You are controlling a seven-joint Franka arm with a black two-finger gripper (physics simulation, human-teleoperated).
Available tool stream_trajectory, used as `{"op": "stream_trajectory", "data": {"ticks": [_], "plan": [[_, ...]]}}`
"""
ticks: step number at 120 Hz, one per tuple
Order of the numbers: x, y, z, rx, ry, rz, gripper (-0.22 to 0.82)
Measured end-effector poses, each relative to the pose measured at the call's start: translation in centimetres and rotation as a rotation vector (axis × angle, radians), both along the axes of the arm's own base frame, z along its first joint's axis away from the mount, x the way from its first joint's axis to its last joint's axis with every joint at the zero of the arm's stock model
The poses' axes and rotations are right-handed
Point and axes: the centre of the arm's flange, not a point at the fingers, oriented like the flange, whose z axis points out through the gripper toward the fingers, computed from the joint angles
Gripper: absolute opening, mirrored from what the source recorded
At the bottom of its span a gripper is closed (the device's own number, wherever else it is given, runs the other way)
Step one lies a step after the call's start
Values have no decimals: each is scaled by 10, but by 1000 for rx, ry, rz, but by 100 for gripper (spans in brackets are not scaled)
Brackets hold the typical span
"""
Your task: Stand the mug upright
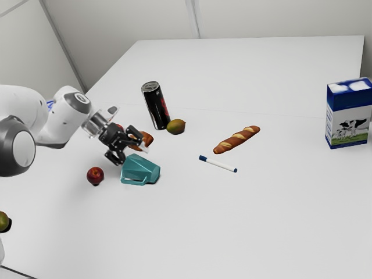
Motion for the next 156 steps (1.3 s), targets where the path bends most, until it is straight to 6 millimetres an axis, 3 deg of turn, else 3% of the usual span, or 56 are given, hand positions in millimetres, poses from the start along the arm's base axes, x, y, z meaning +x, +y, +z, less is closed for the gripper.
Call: {"op": "stream_trajectory", "data": {"ticks": [10, 19, 42, 81, 96, 122, 156], "plan": [[1, -1, 0, -1, -2, 1, 23], [2, -2, 1, 0, -6, 1, 8], [9, -15, 6, 2, -29, -7, -8], [16, -31, 33, 51, -64, -25, -16], [16, -48, 58, 140, -88, -99, -17], [14, -99, 107, 398, -139, -299, -18], [18, -133, 114, 715, -189, -463, -18]]}}
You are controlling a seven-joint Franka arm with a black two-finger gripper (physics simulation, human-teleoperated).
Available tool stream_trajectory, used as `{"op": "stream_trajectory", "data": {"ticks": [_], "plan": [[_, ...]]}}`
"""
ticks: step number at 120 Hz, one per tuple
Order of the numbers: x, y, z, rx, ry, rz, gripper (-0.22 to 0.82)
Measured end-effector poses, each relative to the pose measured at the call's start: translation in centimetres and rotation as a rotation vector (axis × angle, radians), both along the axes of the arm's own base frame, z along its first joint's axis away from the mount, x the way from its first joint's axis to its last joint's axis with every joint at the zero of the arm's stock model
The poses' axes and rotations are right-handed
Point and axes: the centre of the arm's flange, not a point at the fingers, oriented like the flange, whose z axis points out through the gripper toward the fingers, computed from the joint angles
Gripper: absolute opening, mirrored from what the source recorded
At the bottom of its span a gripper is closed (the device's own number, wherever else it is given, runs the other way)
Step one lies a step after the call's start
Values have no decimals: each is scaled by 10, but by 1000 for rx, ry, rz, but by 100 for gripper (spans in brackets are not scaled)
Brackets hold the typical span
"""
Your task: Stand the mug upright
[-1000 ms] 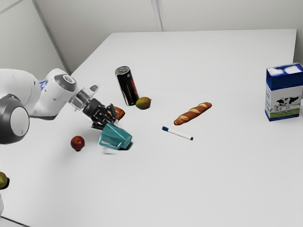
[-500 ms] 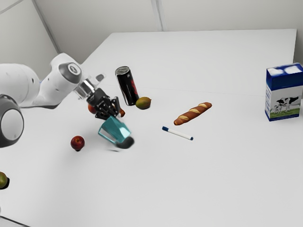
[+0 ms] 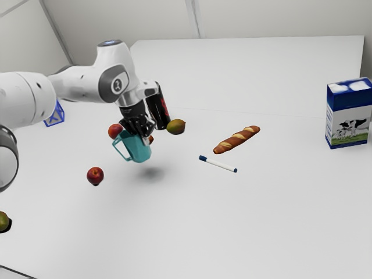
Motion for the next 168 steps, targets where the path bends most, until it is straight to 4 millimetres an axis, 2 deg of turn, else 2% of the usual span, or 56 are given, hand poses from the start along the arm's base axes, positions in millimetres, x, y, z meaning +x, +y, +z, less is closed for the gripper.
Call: {"op": "stream_trajectory", "data": {"ticks": [36, 89, 115, 134, 142, 152, 168], "plan": [[3, -2, -12, 83, -52, 22, -18], [6, -5, -57, 81, -38, 96, -18], [9, -5, -67, 79, -40, 119, -17], [9, -12, -65, 75, -44, 116, 17], [9, -12, -59, 76, -51, 117, 29], [9, -12, -50, 77, -65, 118, 39], [6, -11, -21, 75, -98, 120, 49]]}}
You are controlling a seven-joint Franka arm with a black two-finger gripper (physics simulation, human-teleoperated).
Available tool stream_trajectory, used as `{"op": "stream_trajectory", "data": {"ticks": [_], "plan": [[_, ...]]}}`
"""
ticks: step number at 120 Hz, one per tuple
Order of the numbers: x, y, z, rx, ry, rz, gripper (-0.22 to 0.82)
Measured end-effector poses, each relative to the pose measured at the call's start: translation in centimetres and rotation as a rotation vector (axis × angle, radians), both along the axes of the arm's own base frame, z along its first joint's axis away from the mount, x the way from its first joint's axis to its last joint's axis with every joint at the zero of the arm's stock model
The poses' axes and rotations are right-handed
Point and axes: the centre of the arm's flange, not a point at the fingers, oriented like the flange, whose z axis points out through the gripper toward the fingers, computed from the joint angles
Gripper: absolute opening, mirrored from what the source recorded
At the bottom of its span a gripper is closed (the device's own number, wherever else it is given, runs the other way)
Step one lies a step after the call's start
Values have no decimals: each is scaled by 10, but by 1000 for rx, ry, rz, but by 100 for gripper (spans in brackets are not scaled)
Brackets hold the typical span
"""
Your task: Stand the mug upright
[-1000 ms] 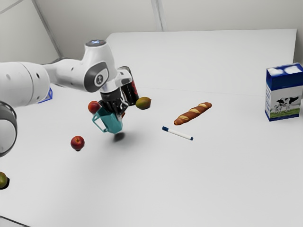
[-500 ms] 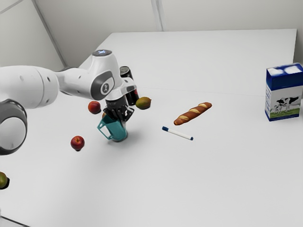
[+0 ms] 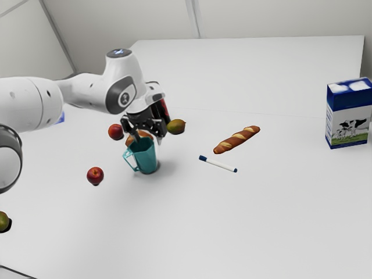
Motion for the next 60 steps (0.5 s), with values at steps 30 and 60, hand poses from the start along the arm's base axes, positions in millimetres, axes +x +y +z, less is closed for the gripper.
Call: {"op": "stream_trajectory", "data": {"ticks": [30, 60], "plan": [[-14, -9, 68, 0, -67, -28, 57], [-39, -17, 128, 20, -98, -75, 59]]}}
